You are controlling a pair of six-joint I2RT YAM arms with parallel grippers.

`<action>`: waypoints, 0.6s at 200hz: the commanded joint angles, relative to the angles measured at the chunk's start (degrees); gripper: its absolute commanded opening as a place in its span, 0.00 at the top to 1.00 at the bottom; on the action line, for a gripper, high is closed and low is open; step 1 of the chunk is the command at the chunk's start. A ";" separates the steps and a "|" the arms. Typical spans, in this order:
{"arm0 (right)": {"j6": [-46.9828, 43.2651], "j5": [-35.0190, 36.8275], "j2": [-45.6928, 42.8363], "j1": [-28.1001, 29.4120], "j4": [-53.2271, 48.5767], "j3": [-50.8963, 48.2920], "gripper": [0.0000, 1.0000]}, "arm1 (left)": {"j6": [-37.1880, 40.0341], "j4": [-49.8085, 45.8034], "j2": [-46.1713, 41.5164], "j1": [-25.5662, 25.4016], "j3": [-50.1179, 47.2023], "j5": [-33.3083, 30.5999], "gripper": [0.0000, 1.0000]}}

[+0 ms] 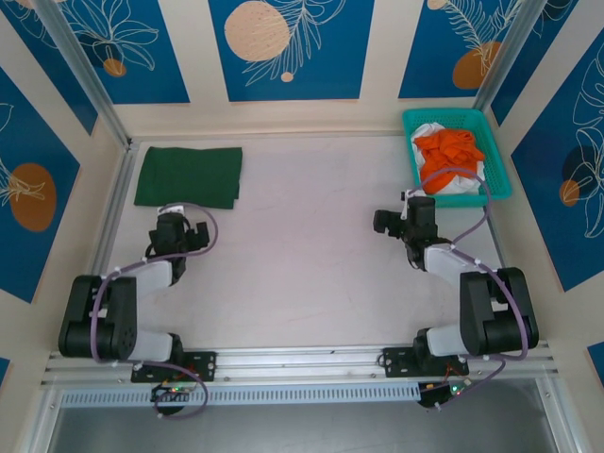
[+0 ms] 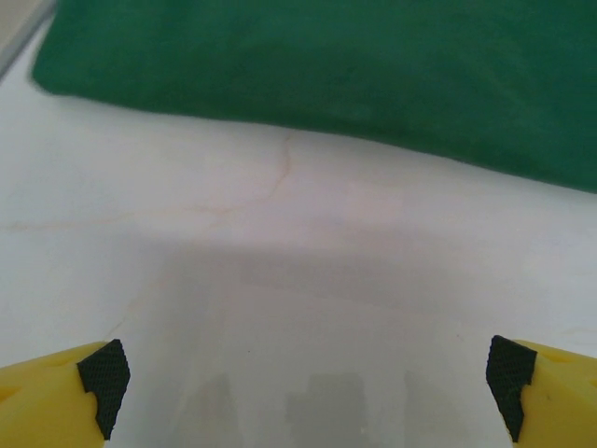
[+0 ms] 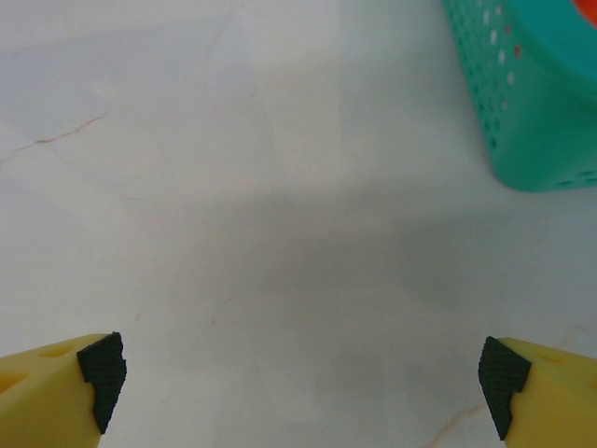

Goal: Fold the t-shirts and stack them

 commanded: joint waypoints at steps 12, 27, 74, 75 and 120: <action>-5.31 -9.16 0.59 -1.31 13.60 -2.69 0.01 | 5.73 11.15 2.67 0.35 2.11 2.85 0.00; -6.32 -9.63 2.01 -2.22 15.71 -2.34 0.01 | 5.18 11.96 4.11 0.92 2.03 2.81 0.00; -7.71 -12.73 6.98 -3.70 31.26 -7.90 0.01 | 6.15 32.46 5.47 0.31 -8.16 4.15 0.00; -7.72 -12.62 6.97 -3.67 31.46 -8.04 0.01 | 6.07 33.14 5.57 0.31 -8.52 3.98 0.00; -10.14 -5.95 8.02 0.22 45.33 -14.76 0.01 | 9.71 26.45 7.71 -1.42 -4.00 7.21 0.00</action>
